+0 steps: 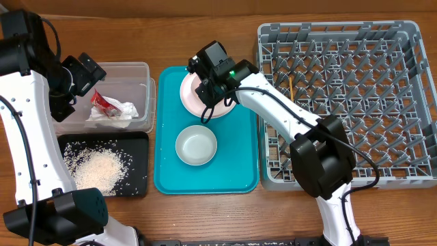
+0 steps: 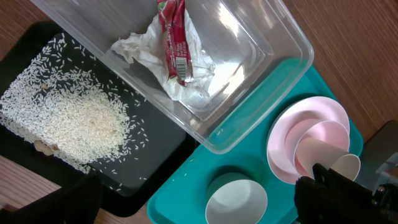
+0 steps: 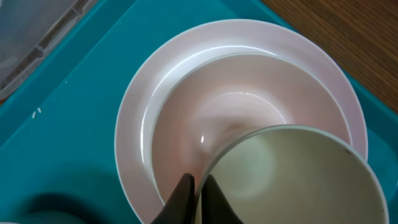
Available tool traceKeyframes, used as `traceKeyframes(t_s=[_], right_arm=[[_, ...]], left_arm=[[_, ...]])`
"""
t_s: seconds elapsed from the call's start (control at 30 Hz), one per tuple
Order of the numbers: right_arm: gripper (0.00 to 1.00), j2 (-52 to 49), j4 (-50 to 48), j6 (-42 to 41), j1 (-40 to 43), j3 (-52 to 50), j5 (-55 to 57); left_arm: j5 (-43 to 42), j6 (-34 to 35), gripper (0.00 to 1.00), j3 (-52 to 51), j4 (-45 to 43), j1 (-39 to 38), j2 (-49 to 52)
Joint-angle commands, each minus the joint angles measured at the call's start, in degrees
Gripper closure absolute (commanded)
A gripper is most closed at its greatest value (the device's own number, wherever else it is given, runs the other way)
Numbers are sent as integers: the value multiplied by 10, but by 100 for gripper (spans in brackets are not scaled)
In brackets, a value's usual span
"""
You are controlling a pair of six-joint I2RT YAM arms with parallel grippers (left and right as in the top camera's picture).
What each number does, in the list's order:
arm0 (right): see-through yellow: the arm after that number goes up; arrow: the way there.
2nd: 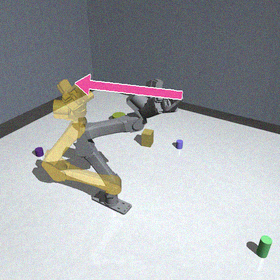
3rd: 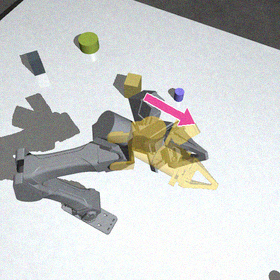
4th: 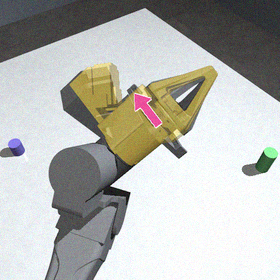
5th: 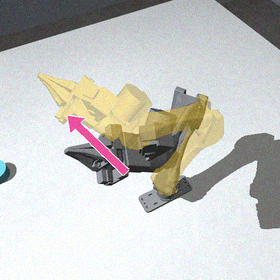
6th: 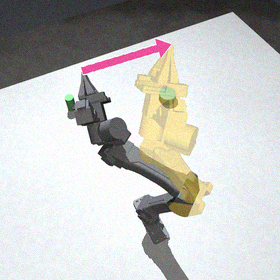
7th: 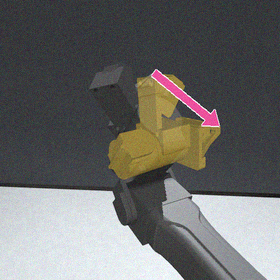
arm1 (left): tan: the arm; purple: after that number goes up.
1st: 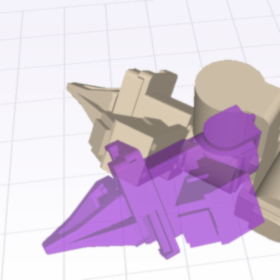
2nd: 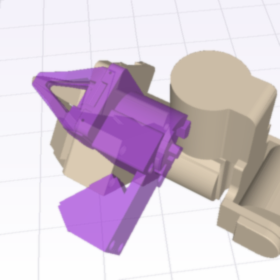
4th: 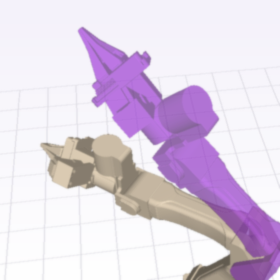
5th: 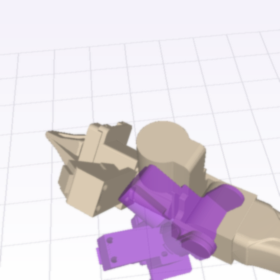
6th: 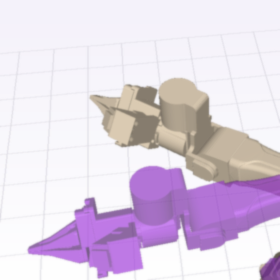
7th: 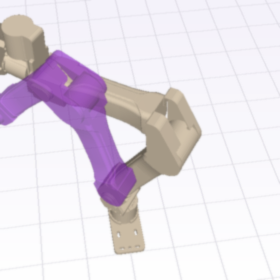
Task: Sort waste into correct bins and load items into the dishwasher
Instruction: 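Lift the white cup and carry it to the rack's top-left corner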
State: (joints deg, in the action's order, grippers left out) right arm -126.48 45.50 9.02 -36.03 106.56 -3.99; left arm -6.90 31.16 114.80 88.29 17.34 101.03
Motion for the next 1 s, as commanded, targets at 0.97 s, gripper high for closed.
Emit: traceKeyframes(t_s=[0.97], right_arm=[[96,78,13,-32,402,96,-724]], left_arm=[[-2,-7,0,11,-1,-1,-14]])
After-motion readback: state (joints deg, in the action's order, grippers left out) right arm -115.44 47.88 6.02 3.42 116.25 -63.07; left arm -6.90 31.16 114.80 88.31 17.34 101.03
